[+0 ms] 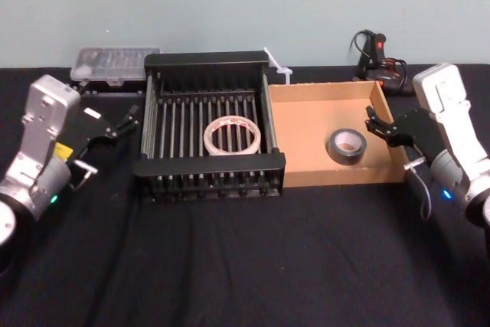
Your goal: Pick up the white tape and place it into the black box , Pick up the silver tape and place it into the brown box.
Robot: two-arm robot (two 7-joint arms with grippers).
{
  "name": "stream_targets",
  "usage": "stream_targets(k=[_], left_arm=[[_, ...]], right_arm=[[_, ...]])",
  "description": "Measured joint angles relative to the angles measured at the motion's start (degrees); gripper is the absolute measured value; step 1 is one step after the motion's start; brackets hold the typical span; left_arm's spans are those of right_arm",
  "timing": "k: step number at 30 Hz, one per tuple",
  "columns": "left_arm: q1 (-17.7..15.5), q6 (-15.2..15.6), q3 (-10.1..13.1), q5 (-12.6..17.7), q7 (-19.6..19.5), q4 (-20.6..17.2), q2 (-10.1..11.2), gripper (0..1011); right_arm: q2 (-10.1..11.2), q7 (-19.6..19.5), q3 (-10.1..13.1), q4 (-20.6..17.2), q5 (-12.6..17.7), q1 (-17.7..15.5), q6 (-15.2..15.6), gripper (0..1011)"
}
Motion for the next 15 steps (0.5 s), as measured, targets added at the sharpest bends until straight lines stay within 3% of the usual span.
stream_targets(k=[15], left_arm=[[0.0,0.0,0.0,0.0,0.0,0.0,0.0,1001]], right_arm=[[0.08,0.07,-0.15,0.06,-0.05,0.09,-0.13,1003]])
